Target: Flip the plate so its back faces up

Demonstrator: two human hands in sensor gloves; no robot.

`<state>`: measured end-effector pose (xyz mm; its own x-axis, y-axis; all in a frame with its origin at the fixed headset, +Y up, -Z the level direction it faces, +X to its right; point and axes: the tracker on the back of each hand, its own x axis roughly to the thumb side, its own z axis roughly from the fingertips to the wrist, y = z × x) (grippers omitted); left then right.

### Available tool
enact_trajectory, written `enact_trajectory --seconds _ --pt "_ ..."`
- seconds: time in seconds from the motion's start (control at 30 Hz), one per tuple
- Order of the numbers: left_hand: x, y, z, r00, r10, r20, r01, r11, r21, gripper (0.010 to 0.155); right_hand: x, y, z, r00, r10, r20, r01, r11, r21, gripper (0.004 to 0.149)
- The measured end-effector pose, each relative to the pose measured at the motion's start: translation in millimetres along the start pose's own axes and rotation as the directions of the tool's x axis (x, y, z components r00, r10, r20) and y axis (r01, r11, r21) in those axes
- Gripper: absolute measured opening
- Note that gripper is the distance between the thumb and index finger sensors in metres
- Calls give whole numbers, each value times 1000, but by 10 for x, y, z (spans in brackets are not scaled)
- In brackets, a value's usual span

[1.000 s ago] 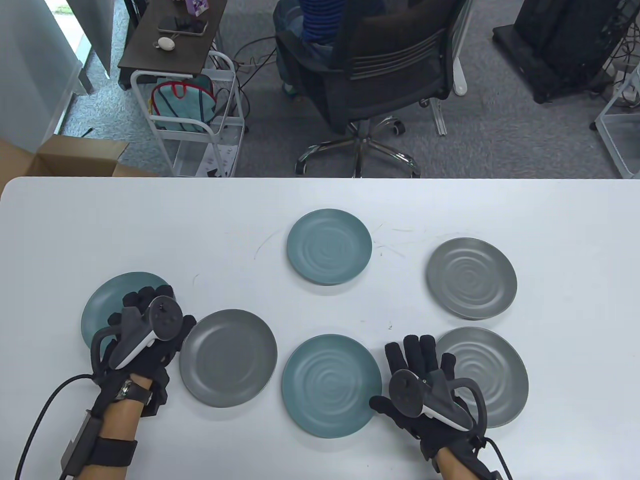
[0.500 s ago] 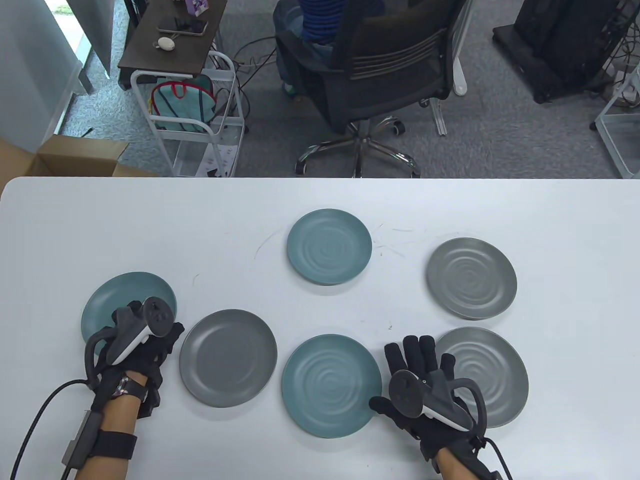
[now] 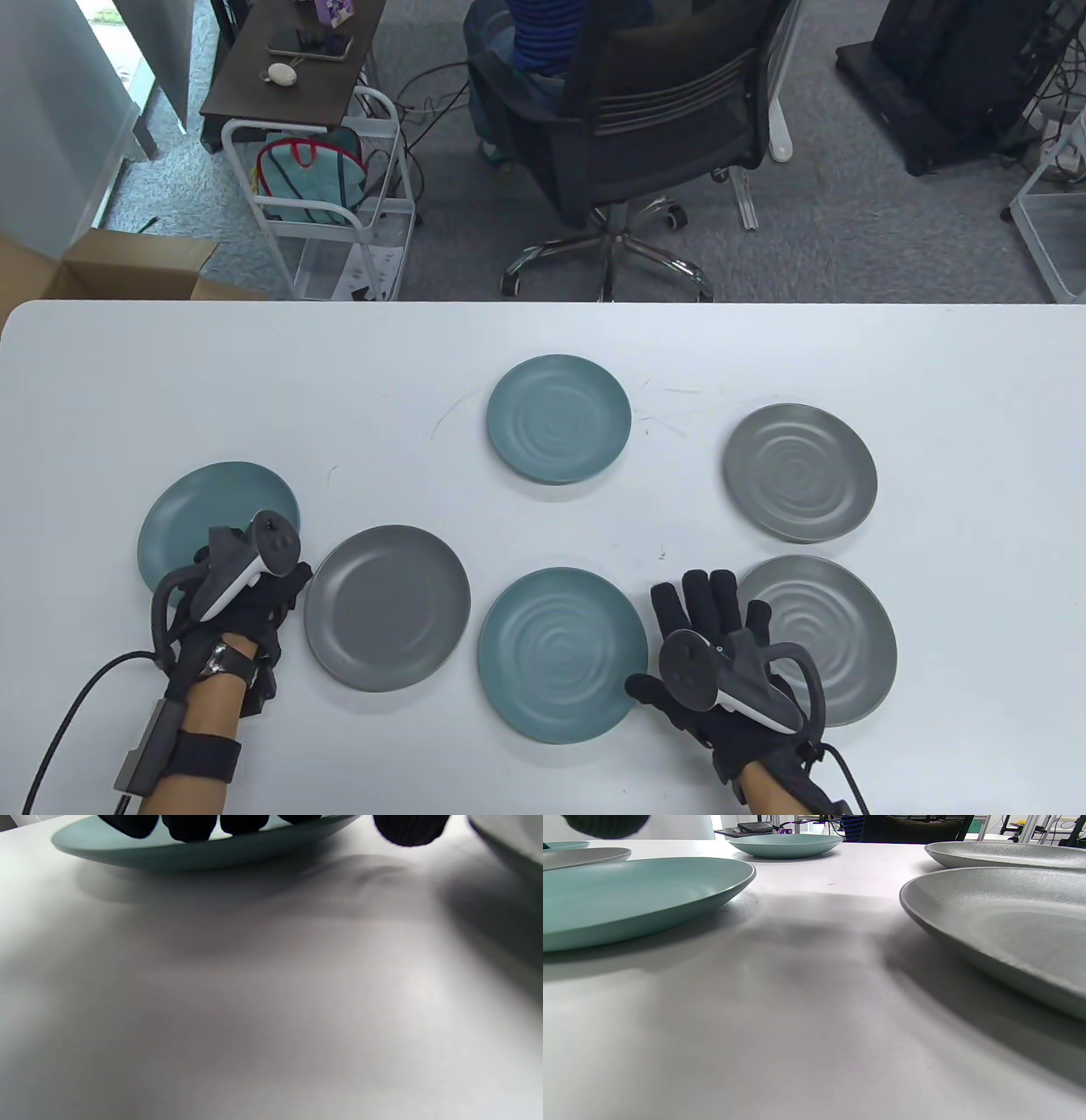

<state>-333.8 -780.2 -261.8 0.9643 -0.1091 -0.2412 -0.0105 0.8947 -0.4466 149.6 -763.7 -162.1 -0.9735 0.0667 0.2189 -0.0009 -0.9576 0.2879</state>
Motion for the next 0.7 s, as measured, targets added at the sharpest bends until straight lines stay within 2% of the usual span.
enact_trajectory --seconds 0.7 --pt "119 47 13 1000 -24 0 24 999 49 70 10 0 7 1000 -7 8 6 1000 2 96"
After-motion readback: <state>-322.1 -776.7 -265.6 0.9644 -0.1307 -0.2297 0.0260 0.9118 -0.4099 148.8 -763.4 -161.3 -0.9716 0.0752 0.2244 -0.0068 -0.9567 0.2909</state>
